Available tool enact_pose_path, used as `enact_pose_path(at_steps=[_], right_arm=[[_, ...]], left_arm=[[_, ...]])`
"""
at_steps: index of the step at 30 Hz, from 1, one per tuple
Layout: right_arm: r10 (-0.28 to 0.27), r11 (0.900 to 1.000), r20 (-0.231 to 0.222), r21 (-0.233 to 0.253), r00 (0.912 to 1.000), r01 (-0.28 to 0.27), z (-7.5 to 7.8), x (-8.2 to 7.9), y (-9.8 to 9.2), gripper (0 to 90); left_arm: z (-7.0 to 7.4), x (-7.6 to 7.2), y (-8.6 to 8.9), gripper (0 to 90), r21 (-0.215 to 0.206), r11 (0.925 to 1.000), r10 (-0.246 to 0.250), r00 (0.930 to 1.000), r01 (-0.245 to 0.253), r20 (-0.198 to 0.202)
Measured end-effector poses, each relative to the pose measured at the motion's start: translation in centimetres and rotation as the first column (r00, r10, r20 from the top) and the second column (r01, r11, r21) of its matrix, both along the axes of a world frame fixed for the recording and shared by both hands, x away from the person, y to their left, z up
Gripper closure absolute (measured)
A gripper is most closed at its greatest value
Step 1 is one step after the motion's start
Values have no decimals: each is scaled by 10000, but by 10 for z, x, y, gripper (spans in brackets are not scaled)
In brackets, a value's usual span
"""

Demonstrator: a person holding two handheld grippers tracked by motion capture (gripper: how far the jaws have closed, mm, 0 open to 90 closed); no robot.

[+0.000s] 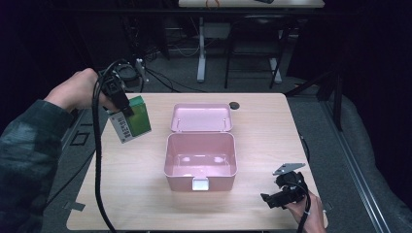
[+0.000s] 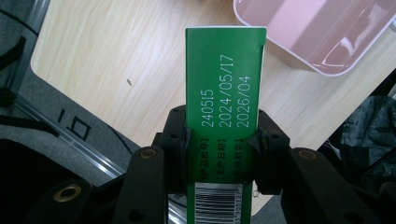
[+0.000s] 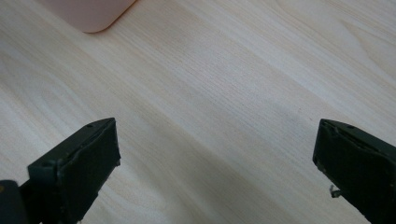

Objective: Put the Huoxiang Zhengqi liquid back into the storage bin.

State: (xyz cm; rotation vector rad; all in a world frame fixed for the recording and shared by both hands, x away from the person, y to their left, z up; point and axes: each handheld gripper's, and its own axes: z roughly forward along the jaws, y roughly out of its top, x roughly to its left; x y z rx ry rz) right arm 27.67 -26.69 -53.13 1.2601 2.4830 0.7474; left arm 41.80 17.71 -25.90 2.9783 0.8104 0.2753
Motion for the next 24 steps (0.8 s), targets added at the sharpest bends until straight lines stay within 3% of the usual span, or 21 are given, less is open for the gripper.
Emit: enact_pose_path(at_steps=[11, 24], right_arm=[[21, 10000, -10, 0, 10000, -21, -1, 1, 0, 0], [69, 10000, 7, -67, 10000, -69, -1, 1, 0, 0]], left_arm=[[11, 1, -15, 636, -107, 9993, -351, 9993, 352, 124], [11, 0, -42, 636, -118, 9955, -937, 9956, 937, 68]])
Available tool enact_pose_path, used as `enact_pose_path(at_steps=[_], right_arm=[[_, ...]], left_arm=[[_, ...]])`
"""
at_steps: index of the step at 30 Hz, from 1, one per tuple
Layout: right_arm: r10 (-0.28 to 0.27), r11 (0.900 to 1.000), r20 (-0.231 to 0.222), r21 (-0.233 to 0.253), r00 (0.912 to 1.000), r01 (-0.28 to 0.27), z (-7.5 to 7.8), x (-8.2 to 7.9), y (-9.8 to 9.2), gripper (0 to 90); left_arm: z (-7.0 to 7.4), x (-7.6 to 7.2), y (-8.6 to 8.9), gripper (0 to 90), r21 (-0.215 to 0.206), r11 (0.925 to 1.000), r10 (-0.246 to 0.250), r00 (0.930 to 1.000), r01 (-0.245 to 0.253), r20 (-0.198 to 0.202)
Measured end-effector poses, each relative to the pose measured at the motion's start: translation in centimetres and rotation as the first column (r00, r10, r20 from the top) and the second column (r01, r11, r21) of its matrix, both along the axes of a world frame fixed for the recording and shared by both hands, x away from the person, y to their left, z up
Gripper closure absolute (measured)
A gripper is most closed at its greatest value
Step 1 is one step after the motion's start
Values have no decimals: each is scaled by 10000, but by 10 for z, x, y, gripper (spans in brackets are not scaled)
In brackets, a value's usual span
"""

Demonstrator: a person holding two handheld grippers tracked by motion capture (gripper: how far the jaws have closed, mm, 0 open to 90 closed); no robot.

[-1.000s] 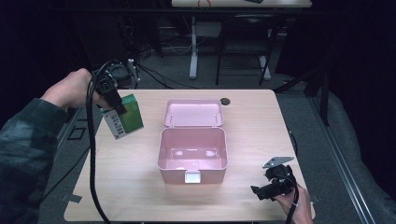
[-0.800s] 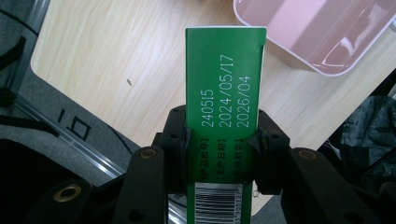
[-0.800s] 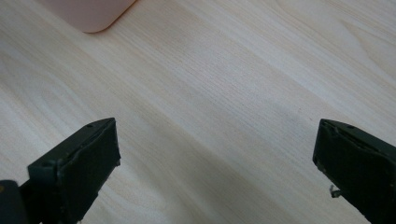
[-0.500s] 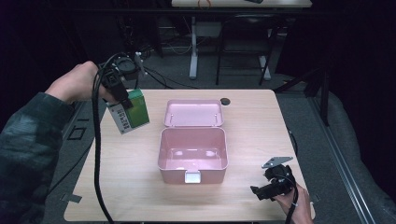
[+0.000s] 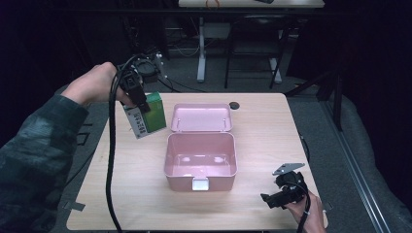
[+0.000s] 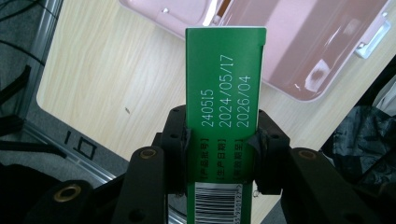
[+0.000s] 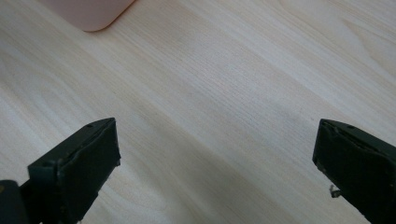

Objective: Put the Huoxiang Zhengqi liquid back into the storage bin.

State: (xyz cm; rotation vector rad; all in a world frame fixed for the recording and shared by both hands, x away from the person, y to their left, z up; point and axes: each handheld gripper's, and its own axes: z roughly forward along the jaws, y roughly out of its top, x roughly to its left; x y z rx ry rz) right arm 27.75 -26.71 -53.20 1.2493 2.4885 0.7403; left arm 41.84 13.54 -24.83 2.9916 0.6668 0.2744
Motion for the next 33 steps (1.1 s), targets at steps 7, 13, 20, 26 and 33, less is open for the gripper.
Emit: enact_pose_path(at_steps=[7, 13, 20, 26, 33], right_arm=[[-33, 10000, -28, 84, 10000, 33, 0, 0, -1, 0], [-43, 9999, -57, 133, 10000, 44, 0, 0, 0, 0], [3, 9999, -107, 160, 9999, -1, -1, 0, 2, 0], [21, 10000, -74, 71, 10000, -21, -1, 1, 1, 0], [91, 10000, -128, 7, 9999, -91, -2, 1, 2, 0]], left_arm=[[-1, 0, -17, 636, -16, 9994, -334, 9994, 334, -28], [-1, -3, -31, 636, -153, 9975, -690, 9976, 689, -47], [1, -7, -43, 636, -322, 9941, -1033, 9946, 1033, 32], [1, -11, -50, 636, -489, 9905, -1279, 9917, 1283, 116], [-8, -11, -62, 636, -572, 9862, -1558, 9878, 1555, -10]])
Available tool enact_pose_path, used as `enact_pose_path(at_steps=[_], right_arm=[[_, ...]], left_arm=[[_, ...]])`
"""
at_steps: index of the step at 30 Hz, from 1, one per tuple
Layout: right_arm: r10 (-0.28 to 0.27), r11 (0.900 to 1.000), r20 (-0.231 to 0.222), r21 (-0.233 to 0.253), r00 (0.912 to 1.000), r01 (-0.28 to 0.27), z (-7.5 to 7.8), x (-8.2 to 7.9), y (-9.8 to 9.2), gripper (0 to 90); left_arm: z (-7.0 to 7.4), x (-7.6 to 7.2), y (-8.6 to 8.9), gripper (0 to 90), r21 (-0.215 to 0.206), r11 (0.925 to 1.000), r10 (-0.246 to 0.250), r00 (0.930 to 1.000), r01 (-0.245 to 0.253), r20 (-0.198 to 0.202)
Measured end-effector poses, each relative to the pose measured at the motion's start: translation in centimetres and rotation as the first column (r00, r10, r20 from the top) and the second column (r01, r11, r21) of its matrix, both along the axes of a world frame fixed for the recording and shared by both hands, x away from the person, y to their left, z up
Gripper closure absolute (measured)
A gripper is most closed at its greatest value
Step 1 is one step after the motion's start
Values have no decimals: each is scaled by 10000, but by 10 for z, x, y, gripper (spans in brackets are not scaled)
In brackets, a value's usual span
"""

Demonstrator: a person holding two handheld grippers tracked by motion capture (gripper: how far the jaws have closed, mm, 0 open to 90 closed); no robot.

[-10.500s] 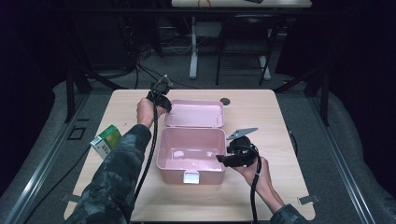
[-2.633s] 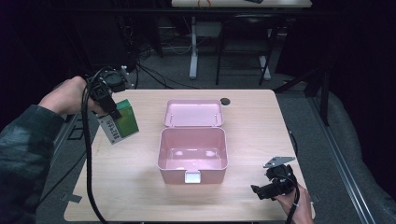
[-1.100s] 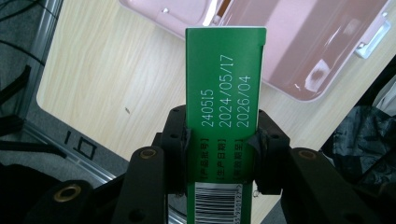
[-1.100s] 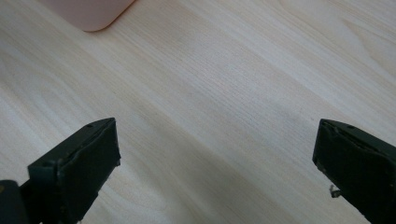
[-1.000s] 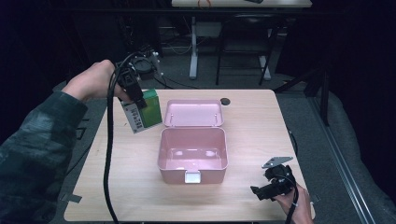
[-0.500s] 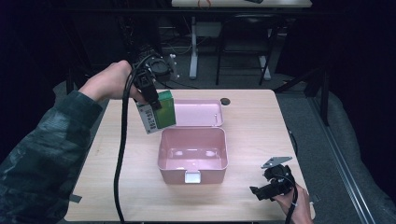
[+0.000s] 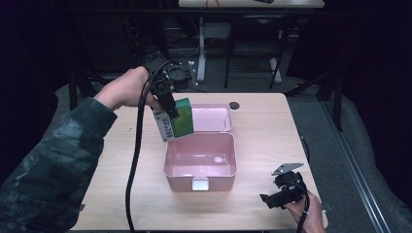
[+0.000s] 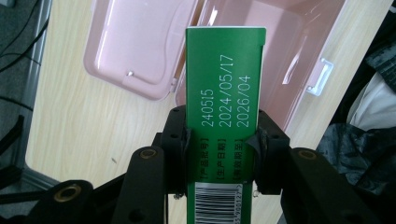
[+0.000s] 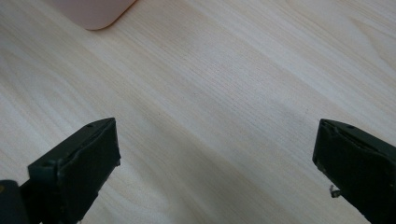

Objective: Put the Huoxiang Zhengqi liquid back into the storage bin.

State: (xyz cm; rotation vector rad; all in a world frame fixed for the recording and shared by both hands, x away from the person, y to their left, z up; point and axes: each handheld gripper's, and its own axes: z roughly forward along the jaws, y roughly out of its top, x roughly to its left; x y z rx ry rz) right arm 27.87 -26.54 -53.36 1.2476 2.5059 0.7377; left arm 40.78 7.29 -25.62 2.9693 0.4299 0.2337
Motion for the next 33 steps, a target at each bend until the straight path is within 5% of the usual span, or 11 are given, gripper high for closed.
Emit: enact_pose_path(at_steps=[20, 33], right_arm=[[28, 10000, -15, 53, 10000, -28, 0, 0, 0, 1], [26, 10000, -78, 67, 10000, -26, -1, 1, 2, 1]], left_arm=[[-45, -11, -35, 637, 54, 9947, -1023, 9942, 1025, -327], [-81, -15, -31, 636, 92, 9937, -1109, 9917, 1118, -651]])
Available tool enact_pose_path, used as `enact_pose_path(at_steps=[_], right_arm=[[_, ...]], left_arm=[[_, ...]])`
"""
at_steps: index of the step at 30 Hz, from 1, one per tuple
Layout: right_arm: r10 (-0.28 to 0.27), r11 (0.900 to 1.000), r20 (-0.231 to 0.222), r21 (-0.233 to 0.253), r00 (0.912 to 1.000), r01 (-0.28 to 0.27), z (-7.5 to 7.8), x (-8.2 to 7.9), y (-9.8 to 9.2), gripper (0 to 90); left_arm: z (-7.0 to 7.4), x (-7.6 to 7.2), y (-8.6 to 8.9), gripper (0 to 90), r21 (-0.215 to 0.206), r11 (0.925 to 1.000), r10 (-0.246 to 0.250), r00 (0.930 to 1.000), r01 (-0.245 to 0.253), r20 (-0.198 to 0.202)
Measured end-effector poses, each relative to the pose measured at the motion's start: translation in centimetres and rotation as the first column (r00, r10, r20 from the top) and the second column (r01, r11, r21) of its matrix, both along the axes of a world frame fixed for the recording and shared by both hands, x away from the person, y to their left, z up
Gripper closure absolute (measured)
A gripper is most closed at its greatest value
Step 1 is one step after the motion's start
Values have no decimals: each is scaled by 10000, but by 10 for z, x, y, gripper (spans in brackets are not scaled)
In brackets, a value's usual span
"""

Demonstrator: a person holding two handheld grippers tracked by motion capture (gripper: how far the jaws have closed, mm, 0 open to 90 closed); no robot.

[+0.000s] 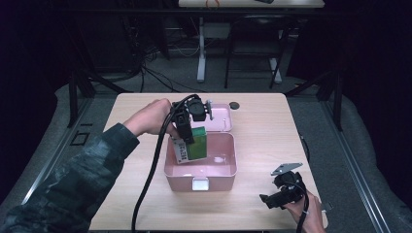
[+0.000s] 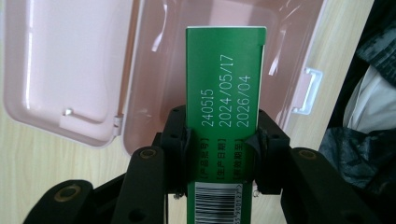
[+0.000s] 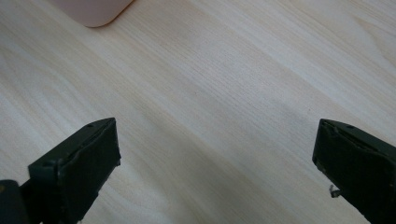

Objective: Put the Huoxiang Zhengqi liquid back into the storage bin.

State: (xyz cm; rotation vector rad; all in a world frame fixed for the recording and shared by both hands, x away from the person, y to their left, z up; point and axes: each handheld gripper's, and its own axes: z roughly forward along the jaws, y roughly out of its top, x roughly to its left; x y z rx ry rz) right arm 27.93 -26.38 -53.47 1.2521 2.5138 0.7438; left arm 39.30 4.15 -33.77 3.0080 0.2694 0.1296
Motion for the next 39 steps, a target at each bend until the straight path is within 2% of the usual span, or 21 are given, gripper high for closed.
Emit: enact_pose_path(at_steps=[4, 10, 11, 15, 23, 25, 28, 29, 31, 36, 39], right_arm=[[63, 9999, 82, -96, 9999, -62, 1, 0, -2, 1], [-64, 10000, 64, 37, 10000, 63, 1, -2, -2, 2], [-26, 10000, 44, -72, 10000, 27, 1, -1, -2, 2], [21, 10000, 88, -51, 10000, -20, 1, -1, -1, 2], [21, 10000, 54, -7, 10000, -21, 1, -2, -2, 2], [40, 10000, 40, -71, 10000, -40, 1, -2, -1, 2], [54, 10000, 22, 44, 10000, -54, 1, -3, 0, 2], [62, 10000, 24, -48, 10000, -61, 1, -2, -1, 2], [75, 9999, -11, -84, 10000, -75, 1, 0, -1, 2], [97, 9999, 37, -105, 9999, -97, 1, -3, -2, 2], [48, 9999, 9, -143, 10000, -48, 2, -3, -2, 2]], left_arm=[[-9, 0, 1, 637, 144, 9999, 21, 10000, -19, -86], [-16, 0, 1, 636, 87, 9999, -112, 9996, 114, -265], [-17, 0, 1, 636, 89, 9999, -94, 9996, 97, -268], [-23, 1, 2, 636, 282, 9995, -144, 9994, 153, -309], [-30, 3, 4, 636, 292, 9986, -435, 9983, 446, -385], [-31, 4, 5, 636, 219, 9992, -328, 9986, 337, -409], [-33, 5, 7, 636, 143, 9987, -475, 9979, 482, -446], [-35, 5, 8, 636, 87, 9988, -485, 9974, 490, -527], [-38, 3, 7, 636, 260, 9974, -650, 9964, 665, -544], [-44, 2, 9, 636, 185, 9971, -721, 9955, 734, -617], [-47, -2, 12, 636, 53, 9937, -1110, 9920, 1116, -607]])
